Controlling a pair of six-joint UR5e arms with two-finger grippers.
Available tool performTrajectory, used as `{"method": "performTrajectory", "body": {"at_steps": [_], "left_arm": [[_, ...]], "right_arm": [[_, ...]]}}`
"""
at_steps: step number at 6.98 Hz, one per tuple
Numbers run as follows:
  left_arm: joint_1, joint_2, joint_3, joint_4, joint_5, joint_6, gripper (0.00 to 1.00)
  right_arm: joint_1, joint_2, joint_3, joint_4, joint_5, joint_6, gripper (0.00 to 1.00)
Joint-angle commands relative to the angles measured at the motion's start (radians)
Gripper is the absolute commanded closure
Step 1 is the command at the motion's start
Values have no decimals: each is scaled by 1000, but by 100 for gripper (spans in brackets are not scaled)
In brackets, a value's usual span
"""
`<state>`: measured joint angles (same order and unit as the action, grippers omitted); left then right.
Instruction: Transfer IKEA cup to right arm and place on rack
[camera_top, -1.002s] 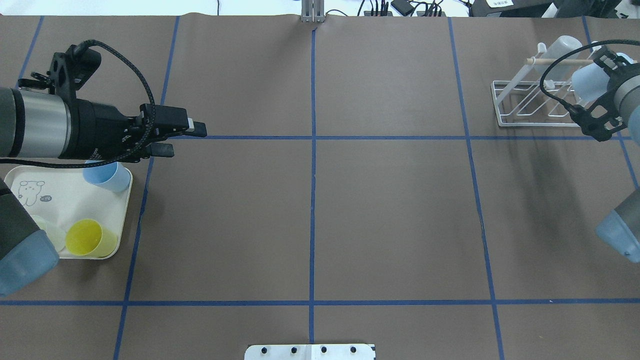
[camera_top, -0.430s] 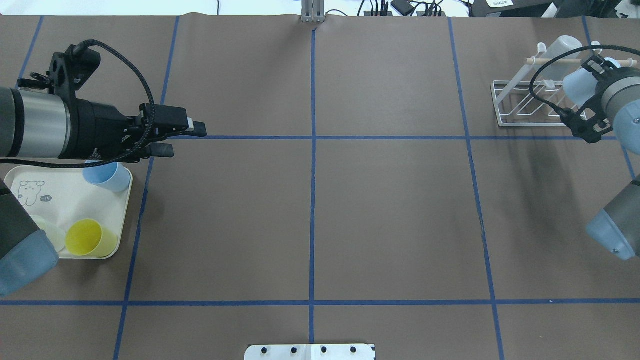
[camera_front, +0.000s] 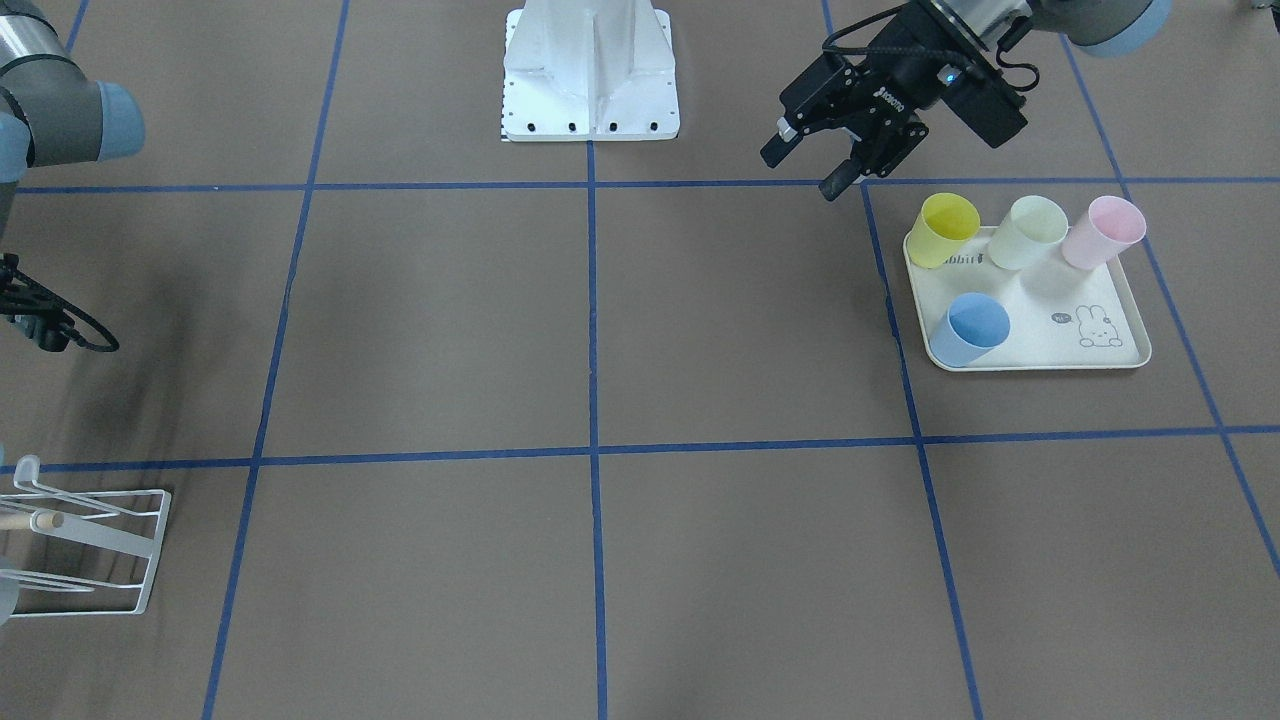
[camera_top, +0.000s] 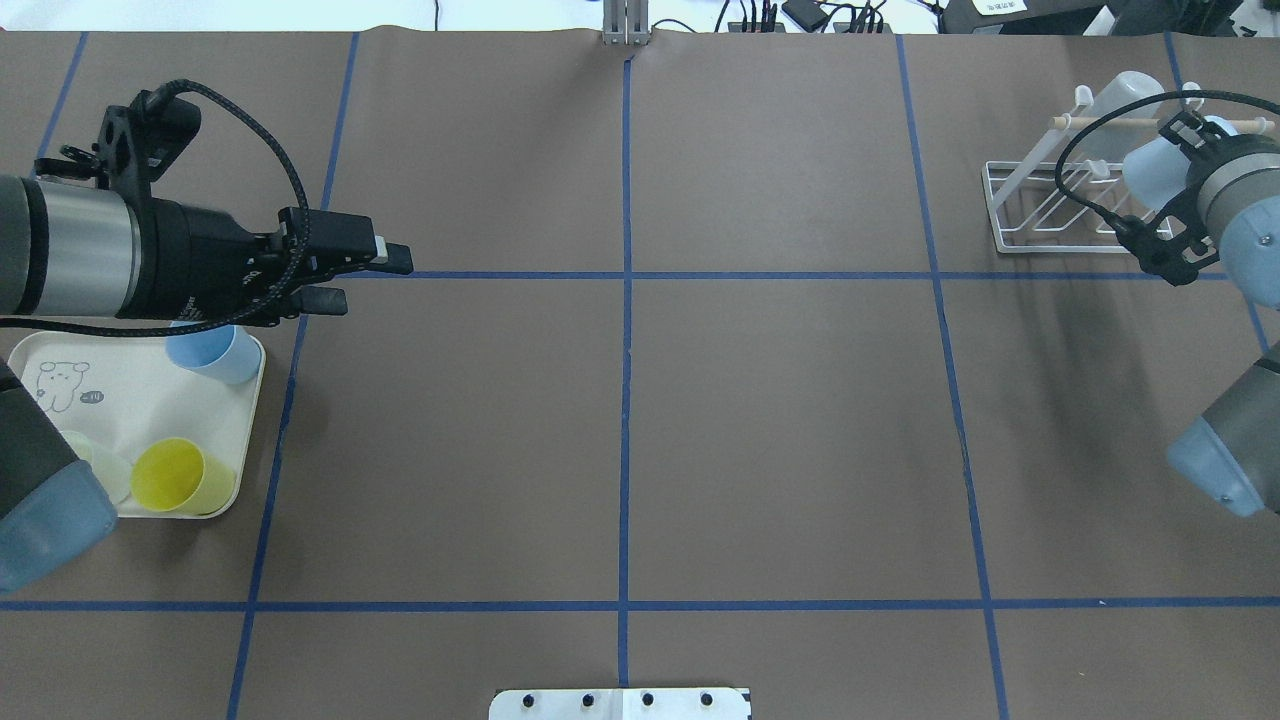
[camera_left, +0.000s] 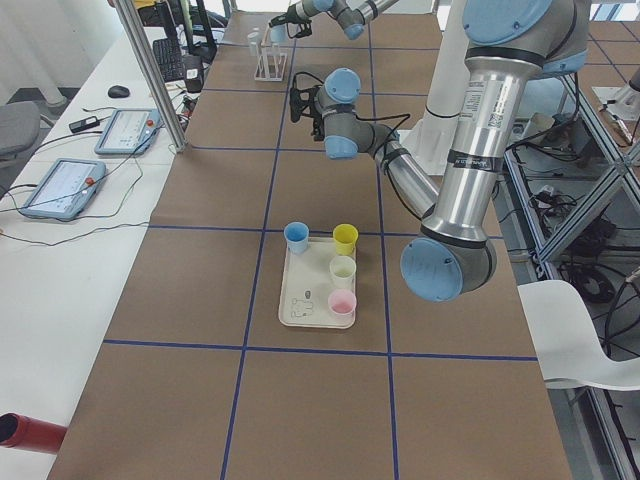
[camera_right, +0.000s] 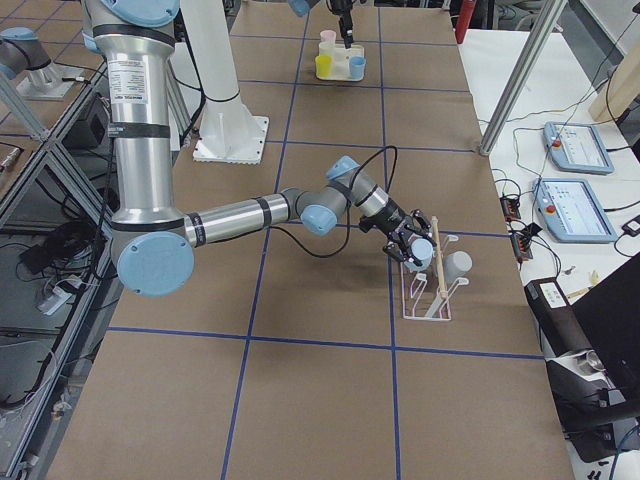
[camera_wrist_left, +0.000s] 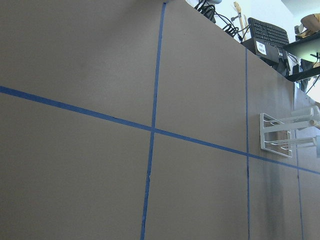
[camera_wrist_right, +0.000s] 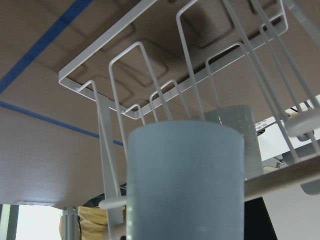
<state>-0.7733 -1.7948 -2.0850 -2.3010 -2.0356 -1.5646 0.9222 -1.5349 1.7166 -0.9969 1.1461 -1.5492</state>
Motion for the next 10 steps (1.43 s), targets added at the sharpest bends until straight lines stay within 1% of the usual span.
{"method": "performTrajectory", "body": {"at_steps": [1, 2, 3, 4, 6, 7, 8, 9, 10], "left_arm": [[-1, 2, -1, 0, 0, 0, 0], [-1, 0, -1, 0, 1, 0, 0], [-1, 2, -1, 0, 0, 0, 0], [-1, 2, -1, 0, 1, 0, 0], [-1, 0, -1, 0, 0, 0, 0], [-3, 0, -3, 0, -2, 8, 0], [-11, 9, -6, 3, -11, 23, 0], [-26, 32, -7, 9, -12, 131, 0], [-41, 99, -26, 9, -6, 240, 0]], "right_arm": [[0, 18, -15, 0, -2, 0, 34], [0, 25, -25, 0, -2, 0, 32], [0, 27, -28, 0, -2, 0, 26], [0, 29, -28, 1, 0, 0, 2], [0, 29, -20, 3, 0, 1, 1], [1, 29, -2, 4, 1, 1, 1], [3, 27, 39, 4, 4, 41, 1], [4, 10, 90, 3, 48, 142, 1], [6, -2, 128, 1, 113, 269, 1]]}}
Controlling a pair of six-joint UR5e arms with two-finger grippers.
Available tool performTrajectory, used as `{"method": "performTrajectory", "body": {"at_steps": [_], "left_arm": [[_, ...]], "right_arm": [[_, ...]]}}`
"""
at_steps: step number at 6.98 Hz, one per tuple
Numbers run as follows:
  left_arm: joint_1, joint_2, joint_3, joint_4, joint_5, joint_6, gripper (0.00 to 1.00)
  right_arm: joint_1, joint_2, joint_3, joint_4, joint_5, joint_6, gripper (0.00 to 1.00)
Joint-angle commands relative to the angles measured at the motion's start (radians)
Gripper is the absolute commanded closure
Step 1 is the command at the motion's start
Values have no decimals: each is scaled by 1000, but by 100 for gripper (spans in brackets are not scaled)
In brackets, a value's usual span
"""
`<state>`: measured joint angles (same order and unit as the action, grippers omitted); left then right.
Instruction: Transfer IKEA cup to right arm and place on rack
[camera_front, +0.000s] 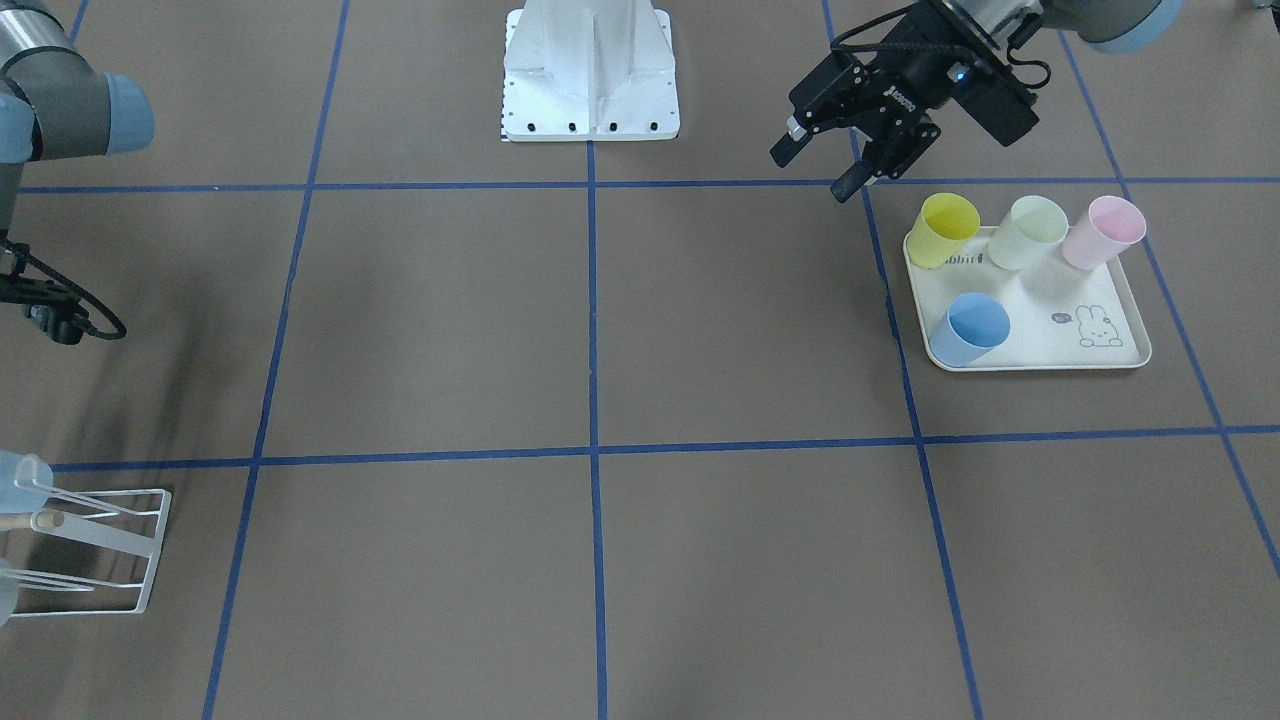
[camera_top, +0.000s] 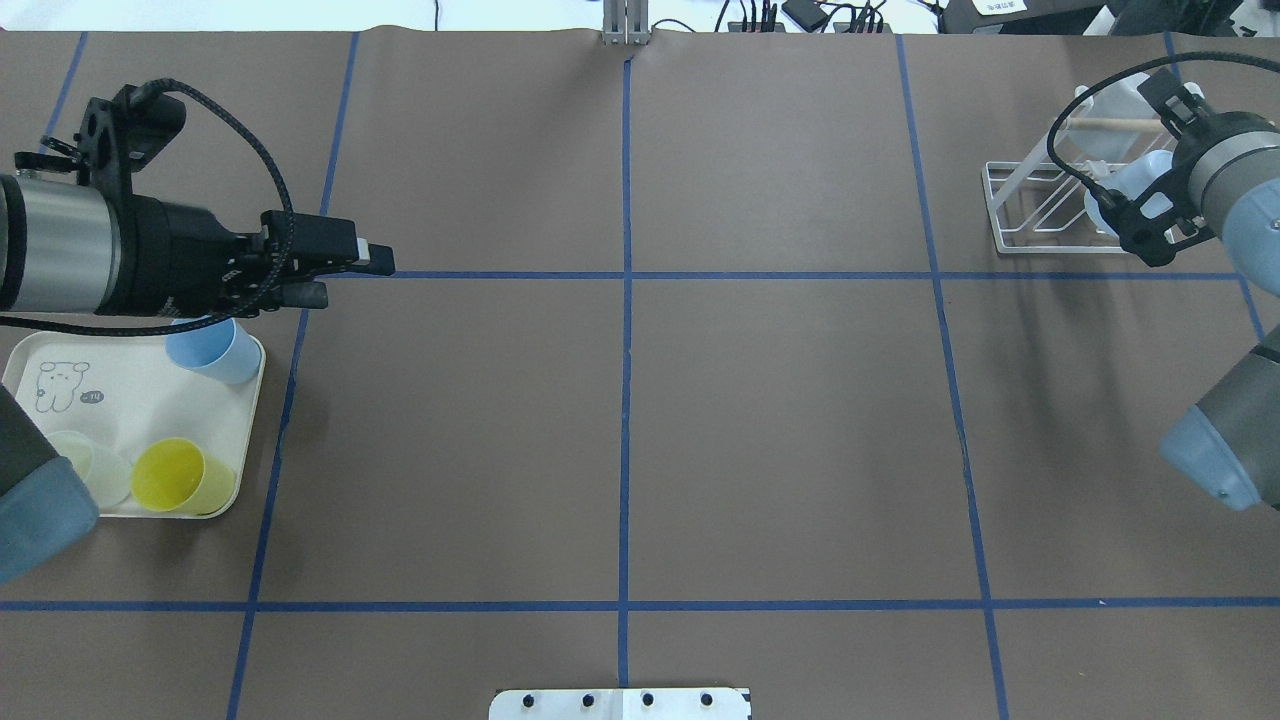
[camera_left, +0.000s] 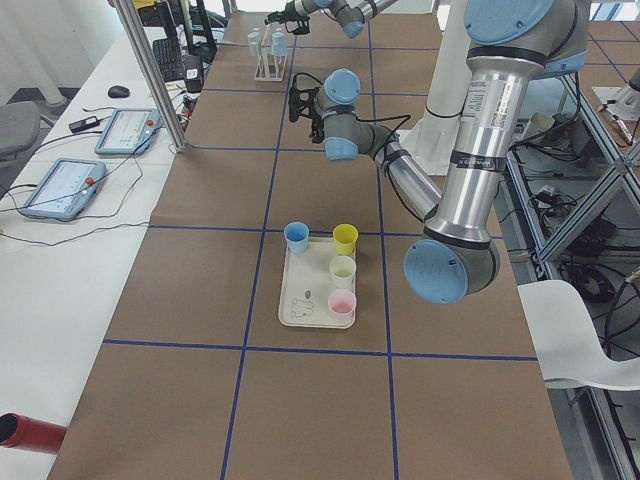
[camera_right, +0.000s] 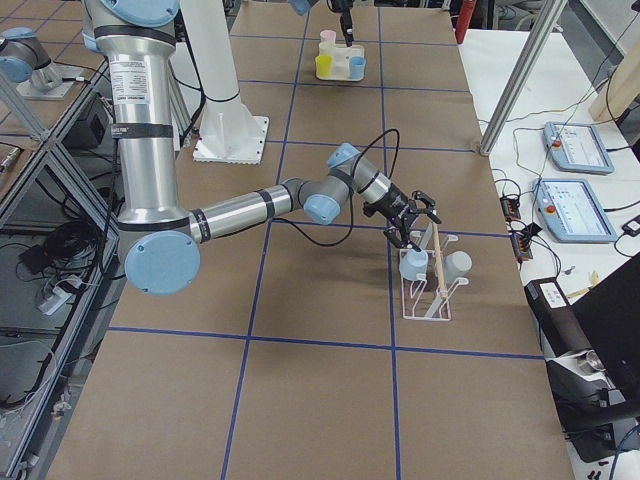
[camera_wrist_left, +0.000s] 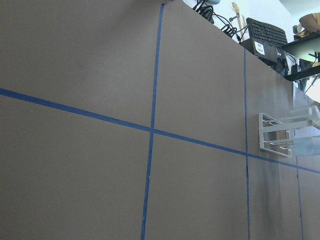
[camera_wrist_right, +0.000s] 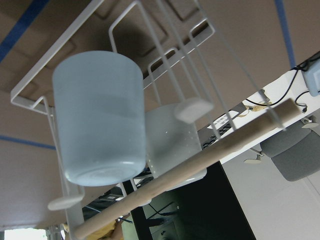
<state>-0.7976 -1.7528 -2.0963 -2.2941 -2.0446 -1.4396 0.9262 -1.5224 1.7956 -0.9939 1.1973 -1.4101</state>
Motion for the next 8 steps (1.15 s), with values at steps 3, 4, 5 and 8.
{"method": "performTrajectory", "body": {"at_steps": [3, 4, 5, 8], "left_arm": [[-107, 264, -21, -2, 7, 502, 0], [-110, 307, -7, -7, 11, 549, 0], [-109, 314, 22, -10, 27, 551, 0], [-106, 401, 125, -136, 100, 643, 0]], "right_arm": [[2, -47, 146, 4, 288, 664, 0], [0, -67, 189, 8, 350, 882, 0], [-12, -71, 226, 9, 417, 1100, 0], [-58, -59, 271, 12, 568, 1467, 0]]}}
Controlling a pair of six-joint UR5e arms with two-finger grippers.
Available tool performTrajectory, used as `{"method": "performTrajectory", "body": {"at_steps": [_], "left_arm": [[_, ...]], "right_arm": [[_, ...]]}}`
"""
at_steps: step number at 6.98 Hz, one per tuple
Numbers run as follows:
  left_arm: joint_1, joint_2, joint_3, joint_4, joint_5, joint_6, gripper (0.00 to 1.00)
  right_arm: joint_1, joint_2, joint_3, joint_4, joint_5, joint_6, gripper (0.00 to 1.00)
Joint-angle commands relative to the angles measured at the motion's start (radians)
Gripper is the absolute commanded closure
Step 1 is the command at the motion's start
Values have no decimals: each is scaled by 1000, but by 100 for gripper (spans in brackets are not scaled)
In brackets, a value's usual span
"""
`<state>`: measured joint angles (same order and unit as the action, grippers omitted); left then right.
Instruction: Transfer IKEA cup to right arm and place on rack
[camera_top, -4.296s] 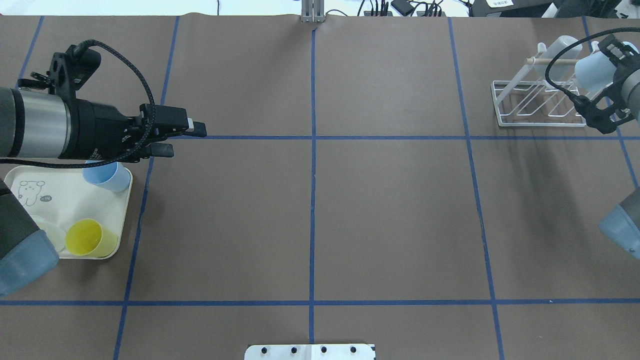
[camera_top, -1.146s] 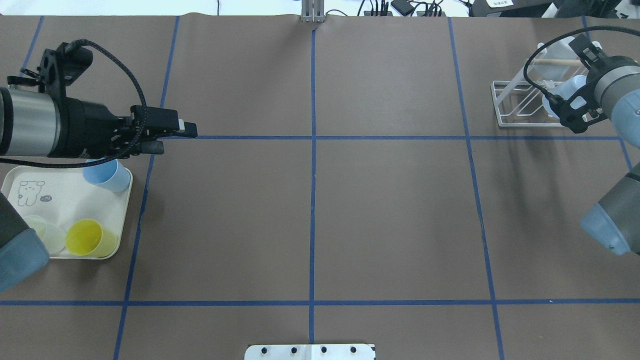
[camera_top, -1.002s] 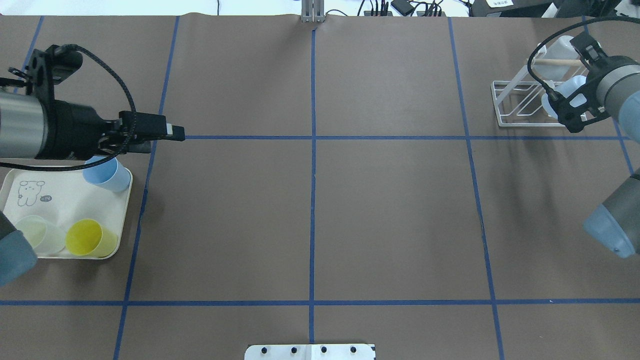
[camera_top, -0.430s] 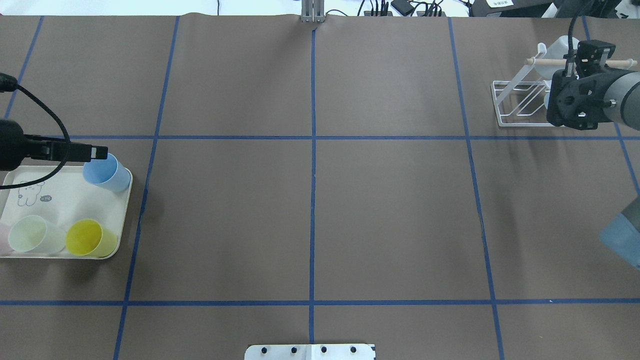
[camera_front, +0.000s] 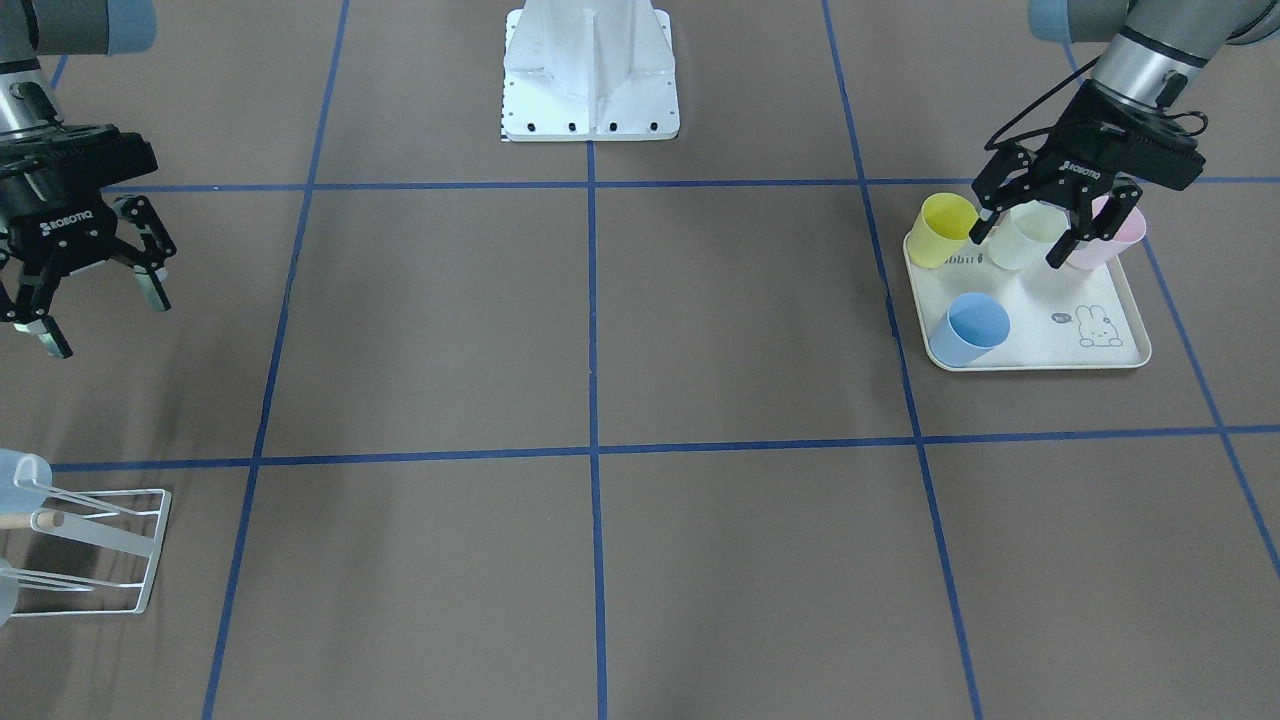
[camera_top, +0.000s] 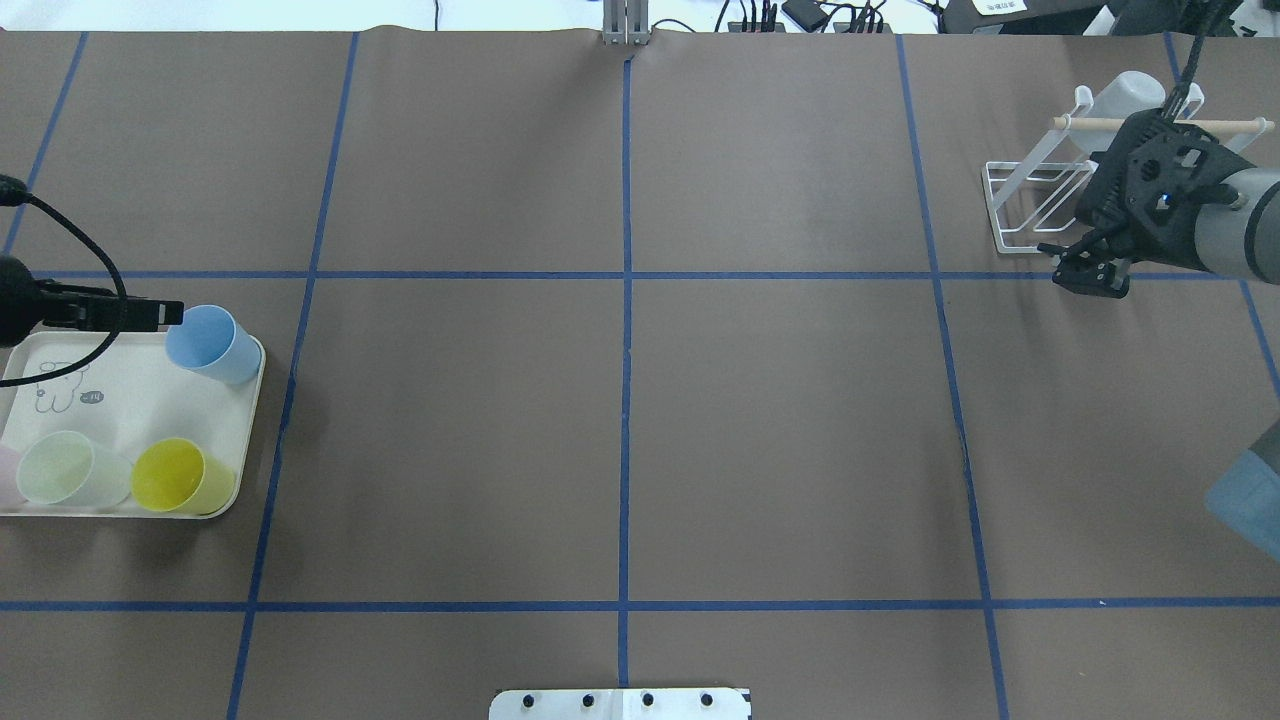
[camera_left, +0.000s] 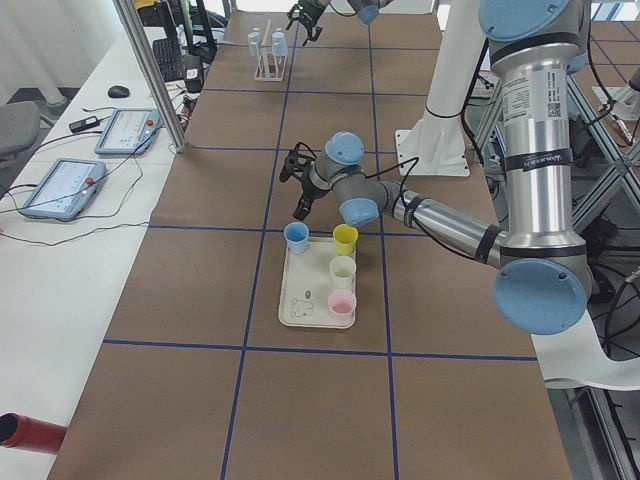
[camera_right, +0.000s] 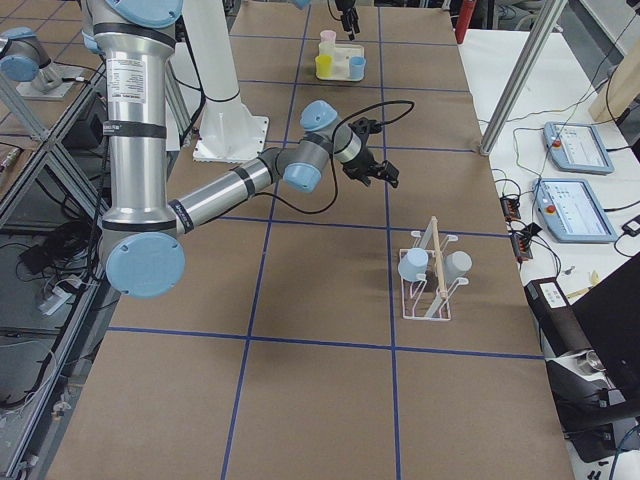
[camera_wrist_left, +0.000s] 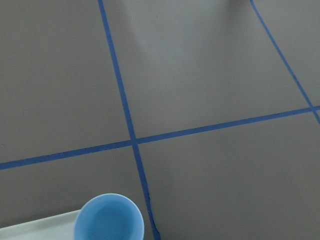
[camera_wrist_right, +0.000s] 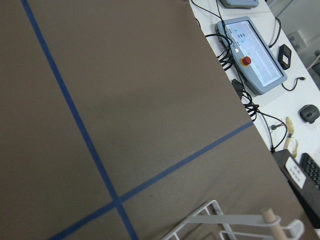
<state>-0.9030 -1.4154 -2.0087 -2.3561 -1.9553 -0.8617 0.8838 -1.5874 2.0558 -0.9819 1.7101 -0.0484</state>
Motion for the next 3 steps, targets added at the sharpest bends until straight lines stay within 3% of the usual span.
{"method": "performTrajectory", "body": {"at_steps": [1, 3], "left_arm": [[-4, 138, 53, -156, 10, 104, 0], [-5, 263, 134, -366, 10, 172, 0]], "right_arm": [[-16, 12, 20, -1, 122, 108, 0], [-16, 23, 12, -6, 131, 154, 0]]}}
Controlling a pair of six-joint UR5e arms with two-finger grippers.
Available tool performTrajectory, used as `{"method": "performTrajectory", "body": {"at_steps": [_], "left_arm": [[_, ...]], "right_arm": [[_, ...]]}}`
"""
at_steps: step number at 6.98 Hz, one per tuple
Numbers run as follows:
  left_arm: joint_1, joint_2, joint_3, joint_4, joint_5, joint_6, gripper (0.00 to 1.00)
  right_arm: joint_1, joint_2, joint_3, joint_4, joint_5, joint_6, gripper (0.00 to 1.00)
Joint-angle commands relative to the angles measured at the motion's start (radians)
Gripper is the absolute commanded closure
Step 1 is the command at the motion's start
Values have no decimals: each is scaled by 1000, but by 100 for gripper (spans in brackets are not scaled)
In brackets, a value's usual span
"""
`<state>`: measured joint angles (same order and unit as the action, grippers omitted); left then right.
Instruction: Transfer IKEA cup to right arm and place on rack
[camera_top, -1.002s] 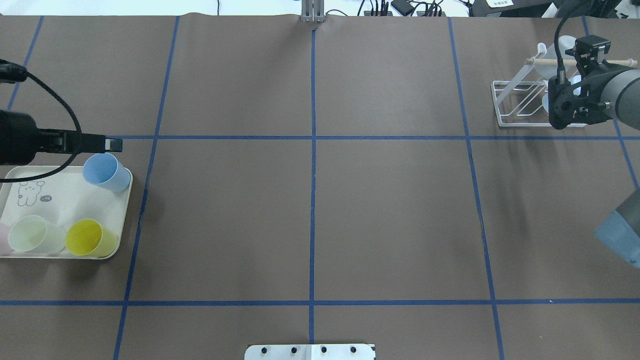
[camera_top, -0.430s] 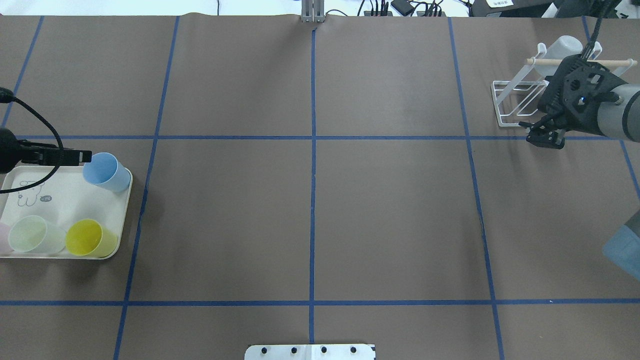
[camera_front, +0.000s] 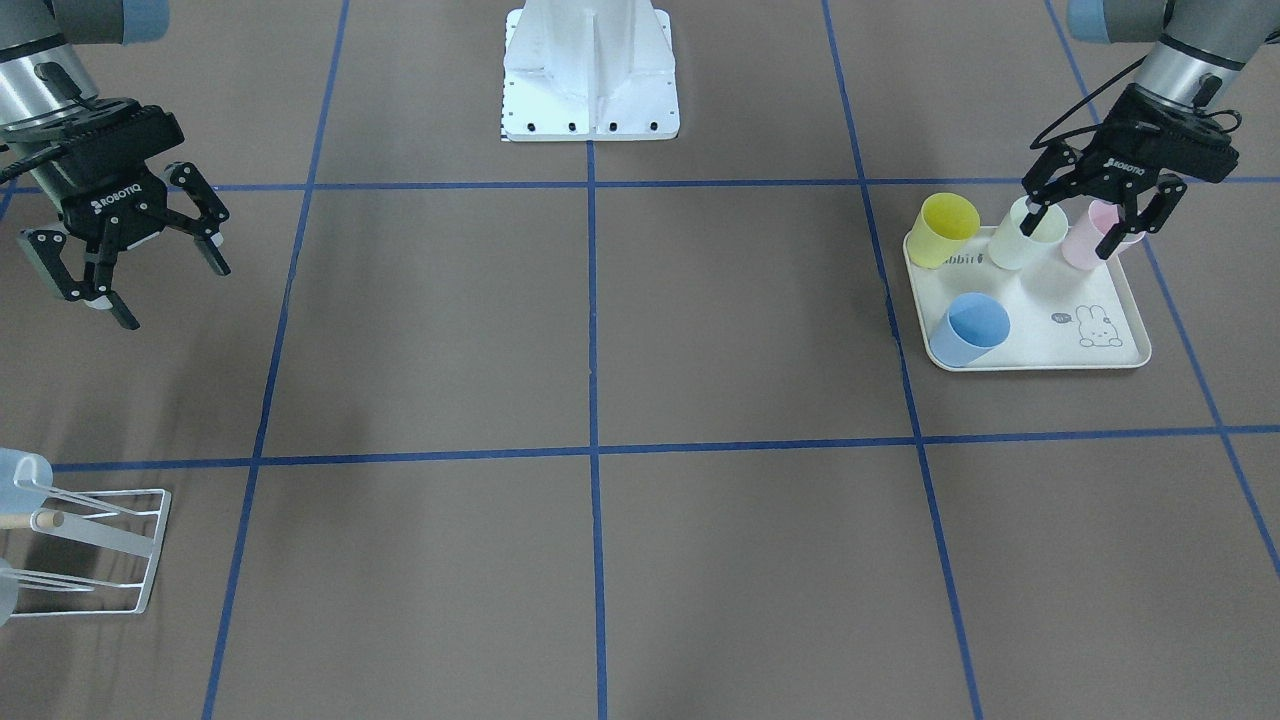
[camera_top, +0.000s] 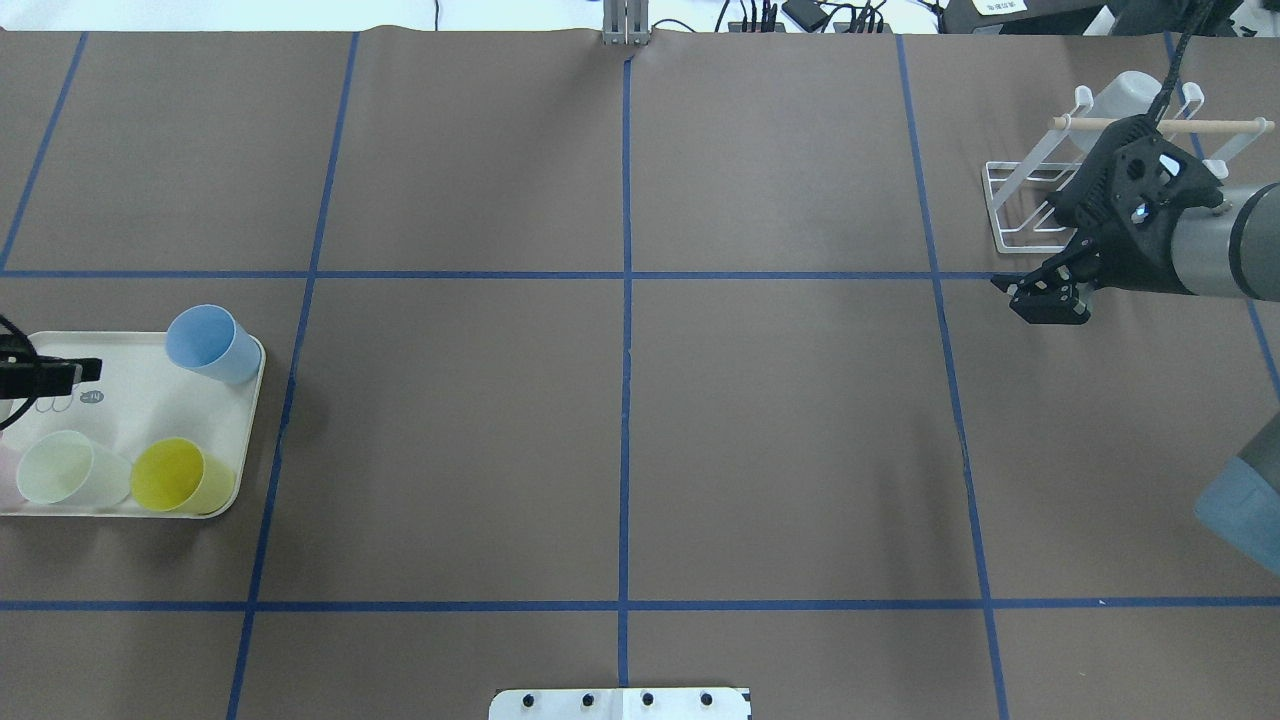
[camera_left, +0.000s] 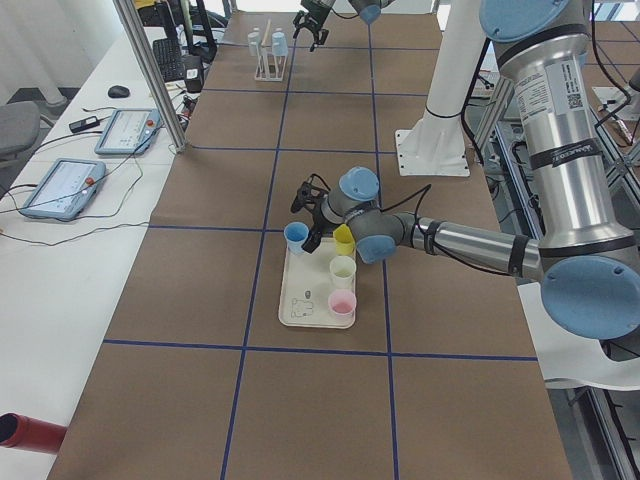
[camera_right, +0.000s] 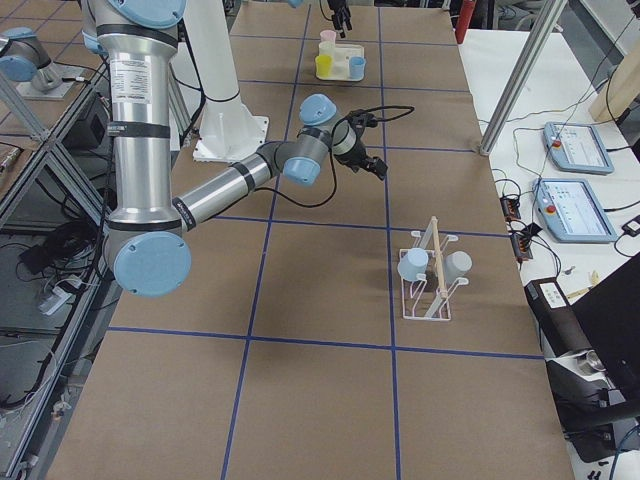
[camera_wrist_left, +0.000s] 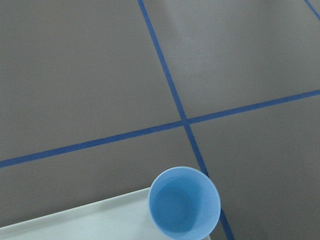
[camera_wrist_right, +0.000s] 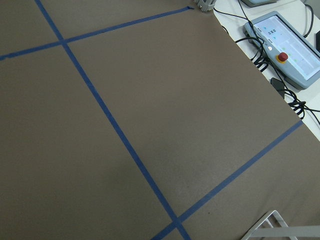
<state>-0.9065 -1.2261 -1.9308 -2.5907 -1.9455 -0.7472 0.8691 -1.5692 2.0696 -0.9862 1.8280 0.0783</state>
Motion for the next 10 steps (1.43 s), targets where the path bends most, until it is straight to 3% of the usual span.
{"method": "performTrajectory", "body": {"at_steps": [1, 3, 10], "left_arm": [[-3, 85, 132, -240, 2, 96, 0], [8, 68, 228, -333, 17, 123, 0], [81, 51, 236, -345, 39, 121, 0]], "right_arm": [[-1, 5, 0, -2, 13, 28, 0], [-1, 3, 0, -2, 13, 28, 0], [1, -3, -9, -2, 13, 28, 0]]}}
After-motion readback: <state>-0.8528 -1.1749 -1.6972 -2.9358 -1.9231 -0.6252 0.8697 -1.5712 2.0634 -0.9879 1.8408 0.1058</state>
